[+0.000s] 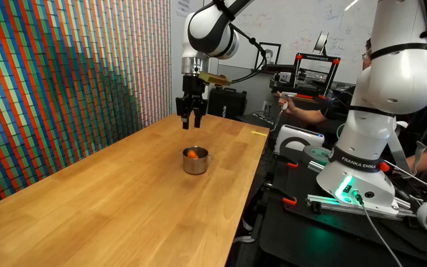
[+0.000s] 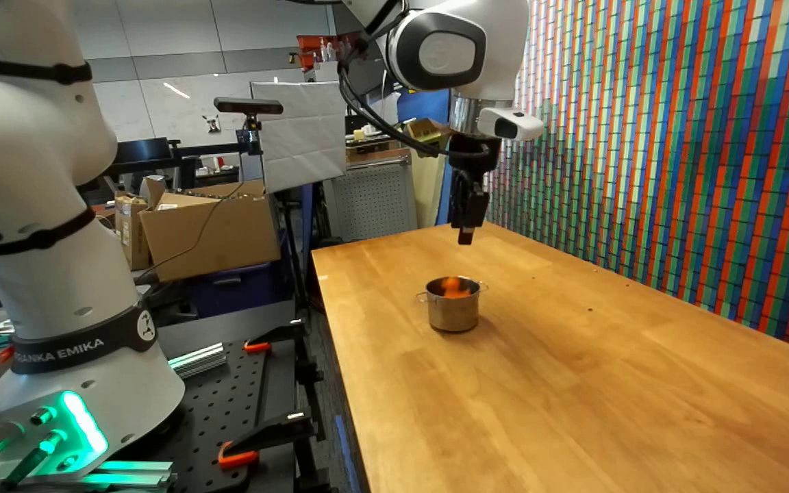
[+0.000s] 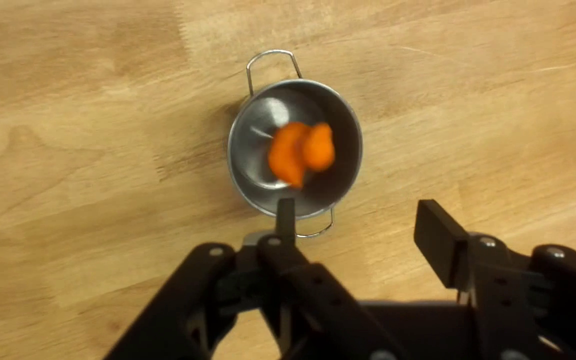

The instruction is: Put the orange rubber duck in the pot

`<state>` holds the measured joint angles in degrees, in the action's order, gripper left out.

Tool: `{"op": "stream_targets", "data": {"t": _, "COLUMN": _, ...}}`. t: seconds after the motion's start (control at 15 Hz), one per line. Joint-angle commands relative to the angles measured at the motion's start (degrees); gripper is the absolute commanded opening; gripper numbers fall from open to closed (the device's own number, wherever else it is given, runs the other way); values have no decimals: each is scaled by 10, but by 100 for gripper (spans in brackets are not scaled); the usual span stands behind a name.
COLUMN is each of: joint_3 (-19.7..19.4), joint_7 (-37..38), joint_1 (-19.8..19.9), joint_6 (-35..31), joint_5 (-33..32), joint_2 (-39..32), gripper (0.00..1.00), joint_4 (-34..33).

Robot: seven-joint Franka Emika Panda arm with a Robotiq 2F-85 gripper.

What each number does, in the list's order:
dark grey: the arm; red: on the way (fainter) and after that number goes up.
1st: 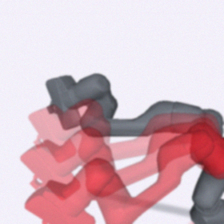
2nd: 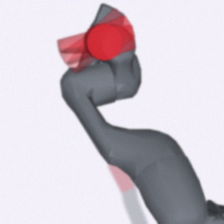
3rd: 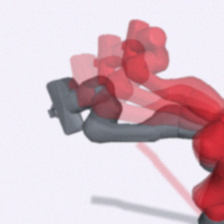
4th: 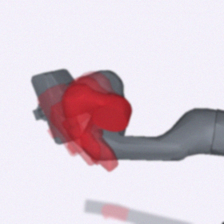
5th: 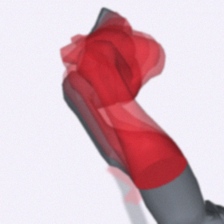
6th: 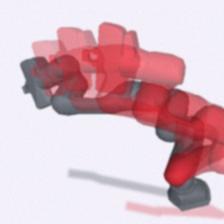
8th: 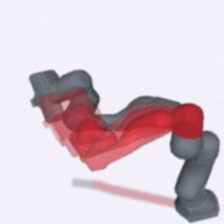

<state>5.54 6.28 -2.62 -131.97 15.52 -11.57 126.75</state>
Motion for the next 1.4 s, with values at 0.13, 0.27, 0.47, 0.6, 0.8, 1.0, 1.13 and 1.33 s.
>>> {"op": "stream_targets", "data": {"t": 0.13, "joint_3": -10, "joint_7": 23, "joint_1": -3, "joint_6": 36, "joint_5": -11, "joint_2": 18, "gripper": 100, "joint_4": -38}}
{"op": "stream_targets", "data": {"t": 0.27, "joint_3": -17, "joint_7": 44, "joint_1": -5, "joint_6": 77, "joint_5": -38, "joint_2": 28, "gripper": 100, "joint_4": -59}}
{"op": "stream_targets", "data": {"t": 0.47, "joint_3": -23, "joint_7": 62, "joint_1": -3, "joint_6": 164, "joint_5": -69, "joint_2": 50, "gripper": 100, "joint_4": -92}}
{"op": "stream_targets", "data": {"t": 0.6, "joint_3": -26, "joint_7": 55, "joint_1": 0, "joint_6": 226, "joint_5": -80, "joint_2": 64, "gripper": 100, "joint_4": -112}}
{"op": "stream_targets", "data": {"t": 0.8, "joint_3": -28, "joint_7": 12, "joint_1": 3, "joint_6": 303, "joint_5": -87, "joint_2": 82, "gripper": 100, "joint_4": -137}}
{"op": "stream_targets", "data": {"t": 1.0, "joint_3": -26, "joint_7": -29, "joint_1": 2, "joint_6": 340, "joint_5": -89, "joint_2": 93, "gripper": 100, "joint_4": -153}}
{"op": "stream_targets", "data": {"t": 1.13, "joint_3": -26, "joint_7": -14, "joint_1": 1, "joint_6": 319, "joint_5": -81, "joint_2": 90, "gripper": 100, "joint_4": -139}}
{"op": "stream_targets", "data": {"t": 1.33, "joint_3": -26, "joint_7": -26, "joint_1": 1, "joint_6": 326, "joint_5": -83, "joint_2": 93, "gripper": 100, "joint_4": -142}}
